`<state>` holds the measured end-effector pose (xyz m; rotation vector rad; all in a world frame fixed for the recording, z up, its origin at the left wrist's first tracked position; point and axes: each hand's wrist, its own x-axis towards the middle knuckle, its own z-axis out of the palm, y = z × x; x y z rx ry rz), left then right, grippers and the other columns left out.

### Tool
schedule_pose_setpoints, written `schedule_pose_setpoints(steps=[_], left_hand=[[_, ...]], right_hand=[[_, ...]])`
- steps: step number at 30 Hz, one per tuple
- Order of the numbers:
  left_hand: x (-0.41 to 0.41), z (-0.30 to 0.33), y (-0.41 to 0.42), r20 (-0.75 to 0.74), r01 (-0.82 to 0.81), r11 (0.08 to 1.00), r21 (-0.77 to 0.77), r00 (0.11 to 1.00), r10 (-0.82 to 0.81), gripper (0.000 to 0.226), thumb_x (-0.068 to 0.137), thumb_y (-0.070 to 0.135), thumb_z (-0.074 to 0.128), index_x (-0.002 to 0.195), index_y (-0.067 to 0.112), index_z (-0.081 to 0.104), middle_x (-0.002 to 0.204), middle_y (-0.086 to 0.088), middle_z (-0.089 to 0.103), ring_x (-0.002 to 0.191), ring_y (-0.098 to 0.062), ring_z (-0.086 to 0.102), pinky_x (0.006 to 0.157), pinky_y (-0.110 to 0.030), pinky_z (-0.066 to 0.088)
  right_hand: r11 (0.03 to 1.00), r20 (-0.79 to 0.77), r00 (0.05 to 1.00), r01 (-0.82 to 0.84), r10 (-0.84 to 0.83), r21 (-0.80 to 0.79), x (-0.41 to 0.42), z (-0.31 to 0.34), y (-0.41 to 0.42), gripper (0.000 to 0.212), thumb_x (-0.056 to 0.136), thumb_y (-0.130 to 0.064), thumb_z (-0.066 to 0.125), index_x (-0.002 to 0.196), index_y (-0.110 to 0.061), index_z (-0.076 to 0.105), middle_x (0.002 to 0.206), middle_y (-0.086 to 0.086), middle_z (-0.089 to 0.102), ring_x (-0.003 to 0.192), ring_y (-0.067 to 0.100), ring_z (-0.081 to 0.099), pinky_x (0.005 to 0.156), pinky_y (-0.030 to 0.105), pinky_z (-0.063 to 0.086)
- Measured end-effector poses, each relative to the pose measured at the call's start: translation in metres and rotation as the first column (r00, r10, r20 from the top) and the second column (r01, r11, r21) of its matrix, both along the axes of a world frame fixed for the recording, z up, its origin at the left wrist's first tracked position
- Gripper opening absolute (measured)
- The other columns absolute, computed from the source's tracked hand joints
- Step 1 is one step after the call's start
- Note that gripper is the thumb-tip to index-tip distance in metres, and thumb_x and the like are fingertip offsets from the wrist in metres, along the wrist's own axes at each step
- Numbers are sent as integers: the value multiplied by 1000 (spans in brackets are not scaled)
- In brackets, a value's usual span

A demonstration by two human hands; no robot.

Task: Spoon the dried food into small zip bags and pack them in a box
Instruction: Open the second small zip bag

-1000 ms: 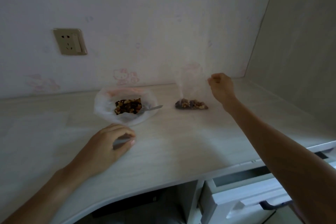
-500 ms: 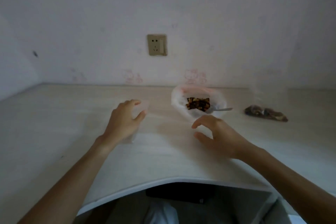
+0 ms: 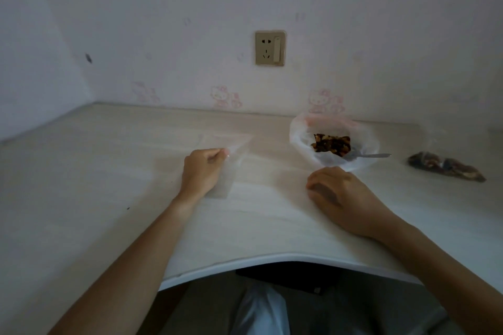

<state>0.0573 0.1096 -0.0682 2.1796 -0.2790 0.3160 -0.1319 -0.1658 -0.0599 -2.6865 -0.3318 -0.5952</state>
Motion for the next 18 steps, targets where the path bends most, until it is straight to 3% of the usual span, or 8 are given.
schedule_pose_setpoints(steps=[3, 6, 8, 10, 13, 16, 18], left_hand=[[-1, 6, 1, 3, -65, 989, -134, 998, 66, 26, 99, 30, 69, 109, 10, 82, 112, -9, 79, 107, -8, 68, 80, -21, 45], [-9, 26, 6, 94, -162, 939, -303, 975, 199, 24, 101, 27, 67, 108, 9, 82, 104, -6, 80, 101, -12, 72, 77, -19, 42], [-17, 40, 7, 171, -138, 918, -371, 962, 214, 25, 102, 28, 66, 106, 9, 82, 100, -3, 80, 100, -15, 72, 78, -22, 43], [-30, 55, -1, 224, -58, 910, -410, 961, 162, 25, 102, 30, 66, 107, 11, 82, 96, 8, 79, 97, -6, 73, 83, -20, 48], [-56, 67, -27, 321, 95, 910, -403, 946, 43, 22, 101, 30, 67, 111, 17, 82, 97, 28, 72, 97, 17, 66, 86, -5, 45], [-88, 70, -60, 460, 260, 918, -299, 882, -100, 20, 101, 28, 68, 116, 22, 80, 109, 31, 69, 114, 9, 65, 99, -9, 45], [-107, 67, -81, 568, 358, 923, -145, 793, -218, 21, 101, 28, 67, 118, 23, 79, 115, 22, 72, 120, 0, 65, 105, -18, 46]], right_hand=[[1000, -3, 1000, 3, -3, -7, 0, 1, 2, 9, 97, -24, 67, 105, -20, 69, 109, -5, 68, 97, 16, 61, 88, 39, 54], [1000, -34, 999, 23, -23, -1, -1, 3, 3, 11, 96, -21, 70, 106, -18, 71, 110, -4, 69, 97, 15, 62, 89, 39, 54], [994, -92, 994, 63, -55, 93, -1, 7, 4, 16, 97, -21, 68, 113, -19, 71, 115, -4, 69, 97, 10, 61, 91, 32, 53], [948, -177, 982, 113, -62, 296, 1, 17, 10, 21, 100, -24, 64, 120, -20, 69, 121, -8, 67, 100, 1, 61, 91, 25, 52], [783, -157, 988, 101, -4, 614, 10, 43, 24, 24, 101, -30, 62, 121, -18, 69, 118, -9, 71, 109, -1, 65, 97, 28, 54], [481, -180, 974, 95, 134, 872, 17, 76, 34, 54, 95, -48, 64, 137, -16, 58, 124, -1, 72, 112, 11, 71, 99, 40, 57], [328, -170, 963, 94, 211, 940, 18, 93, 33, 62, 92, -54, 67, 136, -11, 57, 125, 6, 72, 112, 18, 72, 96, 43, 59]])
